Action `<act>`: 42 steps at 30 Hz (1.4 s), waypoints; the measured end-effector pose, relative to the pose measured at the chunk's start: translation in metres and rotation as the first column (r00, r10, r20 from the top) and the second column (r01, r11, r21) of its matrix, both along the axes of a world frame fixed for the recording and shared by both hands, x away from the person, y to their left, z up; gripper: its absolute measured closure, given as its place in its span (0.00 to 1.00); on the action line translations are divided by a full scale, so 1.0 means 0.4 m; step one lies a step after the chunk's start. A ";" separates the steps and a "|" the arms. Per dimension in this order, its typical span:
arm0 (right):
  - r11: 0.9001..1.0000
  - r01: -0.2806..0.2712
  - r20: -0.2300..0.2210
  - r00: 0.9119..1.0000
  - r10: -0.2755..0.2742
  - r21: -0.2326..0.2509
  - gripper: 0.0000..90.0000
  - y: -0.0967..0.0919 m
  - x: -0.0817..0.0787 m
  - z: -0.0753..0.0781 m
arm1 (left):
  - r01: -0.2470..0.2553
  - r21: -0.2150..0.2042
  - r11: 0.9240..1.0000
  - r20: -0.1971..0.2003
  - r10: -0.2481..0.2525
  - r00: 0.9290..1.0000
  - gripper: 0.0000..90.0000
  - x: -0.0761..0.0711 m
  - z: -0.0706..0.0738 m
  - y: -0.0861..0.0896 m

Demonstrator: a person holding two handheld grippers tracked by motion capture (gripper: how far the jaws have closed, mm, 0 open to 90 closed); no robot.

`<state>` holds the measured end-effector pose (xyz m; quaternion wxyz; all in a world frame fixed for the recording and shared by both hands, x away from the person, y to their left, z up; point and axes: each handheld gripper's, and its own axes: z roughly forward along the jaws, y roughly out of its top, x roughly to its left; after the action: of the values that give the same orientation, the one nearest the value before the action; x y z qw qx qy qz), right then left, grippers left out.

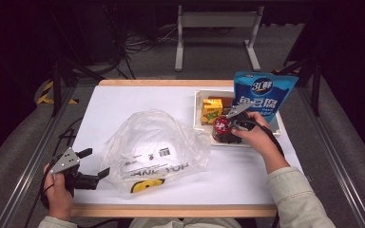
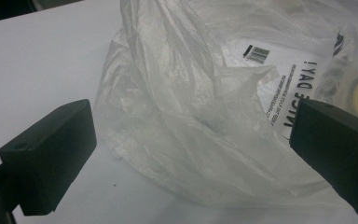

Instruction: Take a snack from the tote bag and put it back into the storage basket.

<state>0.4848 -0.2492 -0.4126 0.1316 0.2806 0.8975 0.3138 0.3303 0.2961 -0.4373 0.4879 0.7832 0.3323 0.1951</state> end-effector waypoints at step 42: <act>0.992 0.077 0.071 0.994 -0.084 0.096 0.41 -0.073 -0.106 0.099 | 0.011 -0.004 1.000 -0.004 -0.011 1.000 0.01 -0.005 0.005 0.001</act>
<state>0.4424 -0.2782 -0.3731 0.1646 0.3102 0.8643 0.3600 0.3282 0.2966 -0.4354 0.4900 0.7845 0.3292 0.1900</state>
